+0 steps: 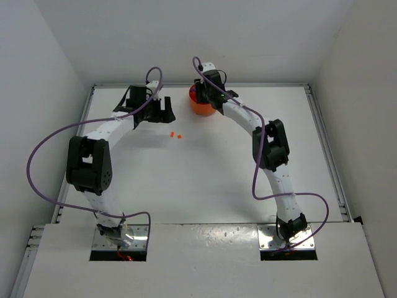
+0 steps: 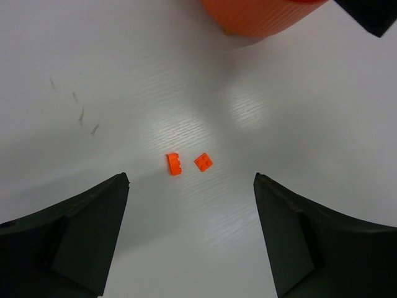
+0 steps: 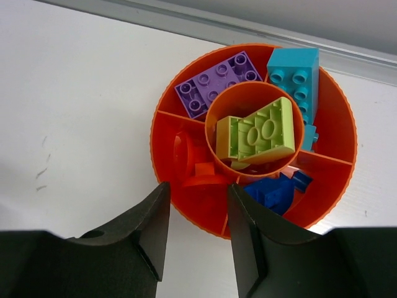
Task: Sort the legos into containers by color
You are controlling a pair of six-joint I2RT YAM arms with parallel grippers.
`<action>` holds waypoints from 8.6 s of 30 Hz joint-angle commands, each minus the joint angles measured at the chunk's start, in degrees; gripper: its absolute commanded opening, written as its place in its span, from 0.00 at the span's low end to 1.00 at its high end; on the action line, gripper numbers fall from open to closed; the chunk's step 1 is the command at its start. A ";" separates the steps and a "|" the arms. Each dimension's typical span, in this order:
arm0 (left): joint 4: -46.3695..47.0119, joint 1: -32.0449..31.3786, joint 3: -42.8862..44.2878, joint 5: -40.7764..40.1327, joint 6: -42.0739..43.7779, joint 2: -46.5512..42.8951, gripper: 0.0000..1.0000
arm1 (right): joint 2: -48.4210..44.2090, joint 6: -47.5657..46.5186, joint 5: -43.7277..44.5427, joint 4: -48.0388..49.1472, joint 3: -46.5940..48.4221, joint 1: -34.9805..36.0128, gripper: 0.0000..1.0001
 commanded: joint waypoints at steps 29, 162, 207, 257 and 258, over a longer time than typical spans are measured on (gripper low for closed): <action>-6.09 -8.54 5.84 -19.24 0.67 15.53 0.46 | -35.39 -3.28 8.25 3.32 -39.11 -3.42 0.41; -40.89 -12.67 39.06 -7.64 41.89 31.88 0.46 | -35.04 -6.89 -4.49 -0.28 -42.98 -7.64 0.80; -41.34 -11.62 31.33 -5.97 44.00 32.41 0.40 | -33.46 -6.89 -5.55 -1.34 -41.40 -7.64 0.80; -14.98 -9.34 32.82 5.10 17.46 20.37 0.00 | -35.21 -6.36 -3.97 0.24 -43.60 -7.64 0.80; -14.10 -9.33 32.82 5.10 15.72 20.37 0.00 | -35.21 -6.36 -3.97 0.24 -43.60 -7.64 0.80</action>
